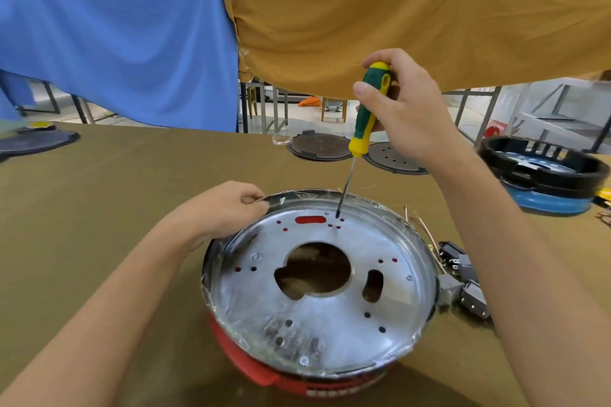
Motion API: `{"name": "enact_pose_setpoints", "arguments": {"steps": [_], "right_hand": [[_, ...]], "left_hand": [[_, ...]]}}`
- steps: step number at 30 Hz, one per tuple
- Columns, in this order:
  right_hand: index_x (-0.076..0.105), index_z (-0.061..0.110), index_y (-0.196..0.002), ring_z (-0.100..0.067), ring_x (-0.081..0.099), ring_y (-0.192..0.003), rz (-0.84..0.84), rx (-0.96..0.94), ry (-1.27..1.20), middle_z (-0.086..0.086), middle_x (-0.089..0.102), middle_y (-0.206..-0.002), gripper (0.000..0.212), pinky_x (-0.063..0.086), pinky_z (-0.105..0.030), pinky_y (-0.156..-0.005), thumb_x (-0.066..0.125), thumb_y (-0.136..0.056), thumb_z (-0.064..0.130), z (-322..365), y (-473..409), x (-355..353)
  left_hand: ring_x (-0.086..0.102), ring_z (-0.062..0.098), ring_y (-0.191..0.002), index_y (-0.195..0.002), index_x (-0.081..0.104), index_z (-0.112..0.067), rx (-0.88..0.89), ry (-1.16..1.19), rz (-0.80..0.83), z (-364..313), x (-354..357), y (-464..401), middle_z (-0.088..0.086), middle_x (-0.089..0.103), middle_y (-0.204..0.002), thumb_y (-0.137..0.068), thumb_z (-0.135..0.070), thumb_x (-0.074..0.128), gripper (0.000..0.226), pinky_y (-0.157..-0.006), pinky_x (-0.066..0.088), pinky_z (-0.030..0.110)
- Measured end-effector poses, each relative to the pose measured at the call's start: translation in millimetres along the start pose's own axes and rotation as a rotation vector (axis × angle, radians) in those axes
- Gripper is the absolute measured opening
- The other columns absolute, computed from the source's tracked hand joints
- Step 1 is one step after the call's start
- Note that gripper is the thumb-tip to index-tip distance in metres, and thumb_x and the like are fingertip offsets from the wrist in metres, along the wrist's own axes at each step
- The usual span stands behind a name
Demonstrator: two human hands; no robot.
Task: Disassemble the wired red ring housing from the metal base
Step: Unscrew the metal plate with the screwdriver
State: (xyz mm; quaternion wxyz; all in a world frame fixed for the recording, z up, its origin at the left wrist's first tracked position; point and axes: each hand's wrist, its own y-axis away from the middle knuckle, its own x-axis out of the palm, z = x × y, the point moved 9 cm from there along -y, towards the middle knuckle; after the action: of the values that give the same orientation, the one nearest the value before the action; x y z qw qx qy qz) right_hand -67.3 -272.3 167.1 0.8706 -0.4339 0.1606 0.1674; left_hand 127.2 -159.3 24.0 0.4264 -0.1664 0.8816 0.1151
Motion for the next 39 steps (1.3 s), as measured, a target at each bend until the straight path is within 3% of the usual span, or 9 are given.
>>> {"name": "enact_pose_setpoints", "arguments": {"steps": [3,8,10,13,17,27,35,39], "right_hand": [[0.051,0.021,-0.118,-0.011,0.062,-0.079,-0.007,0.002,-0.016,0.008,0.049,-0.082,0.021,0.057,-0.043,-0.075,0.059,-0.099,0.023,-1,0,3],[0.051,0.018,-0.12,0.005,0.06,-0.072,-0.031,0.007,-0.052,0.009,0.048,-0.082,0.022,0.059,-0.037,-0.07,0.058,-0.1,0.022,-4,-1,1],[0.051,0.018,-0.12,0.005,0.06,-0.072,-0.028,0.007,-0.054,0.009,0.048,-0.082,0.022,0.059,-0.037,-0.07,0.058,-0.1,0.022,-4,-1,3],[0.051,0.018,-0.12,-0.006,0.063,-0.078,-0.016,0.006,-0.055,0.007,0.048,-0.082,0.022,0.059,-0.043,-0.072,0.058,-0.1,0.023,-4,-1,6],[0.051,0.015,-0.123,-0.032,0.061,-0.092,-0.011,-0.001,-0.066,0.004,0.048,-0.083,0.024,0.057,-0.049,-0.076,0.057,-0.1,0.022,-3,0,8],[0.049,0.02,-0.117,-0.034,0.061,-0.094,0.035,0.01,-0.075,0.001,0.051,-0.087,0.019,0.057,-0.051,-0.076,0.057,-0.1,0.022,-4,0,11],[0.05,0.02,-0.116,-0.01,0.05,-0.072,0.035,-0.032,-0.007,0.008,0.047,-0.08,0.018,0.056,-0.04,-0.074,0.058,-0.1,0.023,-2,2,15],[0.049,0.018,-0.12,-0.023,0.064,-0.088,0.117,-0.014,-0.06,0.001,0.052,-0.089,0.021,0.056,-0.048,-0.079,0.057,-0.1,0.021,0,4,20]], "left_hand": [[0.072,0.016,-0.086,-0.101,0.07,-0.028,0.039,0.028,0.092,-3,4,3,-0.005,0.076,-0.093,-0.096,-0.02,0.053,0.02,-0.083,0.058,0.04],[0.074,0.018,-0.078,-0.111,0.062,-0.039,-0.043,0.116,0.328,-2,20,14,-0.003,0.076,-0.094,-0.079,-0.024,0.059,0.035,-0.055,0.058,0.032],[0.073,0.011,-0.079,-0.116,0.059,-0.037,-0.055,0.105,0.307,-2,26,11,-0.007,0.074,-0.098,-0.087,-0.029,0.061,0.03,-0.055,0.056,0.028],[0.065,0.006,-0.094,-0.121,0.057,-0.039,-0.004,0.172,0.14,-5,23,-3,-0.013,0.067,-0.11,-0.094,-0.042,0.057,0.028,-0.07,0.049,0.023],[0.074,0.013,-0.086,-0.114,0.066,-0.037,0.058,0.353,0.173,-11,40,-8,-0.006,0.076,-0.096,-0.095,-0.014,0.053,0.032,-0.07,0.06,0.029],[0.073,0.017,-0.093,-0.114,0.069,-0.038,0.127,0.384,0.284,-11,45,-9,-0.003,0.076,-0.103,-0.093,-0.008,0.053,0.04,-0.077,0.06,0.03],[0.073,0.016,-0.093,-0.114,0.069,-0.039,0.134,0.4,0.278,-11,46,-10,-0.003,0.076,-0.103,-0.094,-0.009,0.052,0.039,-0.078,0.06,0.031],[0.074,0.02,-0.093,-0.113,0.069,-0.038,0.137,0.42,0.273,-12,46,-9,0.0,0.076,-0.102,-0.093,-0.008,0.052,0.04,-0.081,0.06,0.036]]}}
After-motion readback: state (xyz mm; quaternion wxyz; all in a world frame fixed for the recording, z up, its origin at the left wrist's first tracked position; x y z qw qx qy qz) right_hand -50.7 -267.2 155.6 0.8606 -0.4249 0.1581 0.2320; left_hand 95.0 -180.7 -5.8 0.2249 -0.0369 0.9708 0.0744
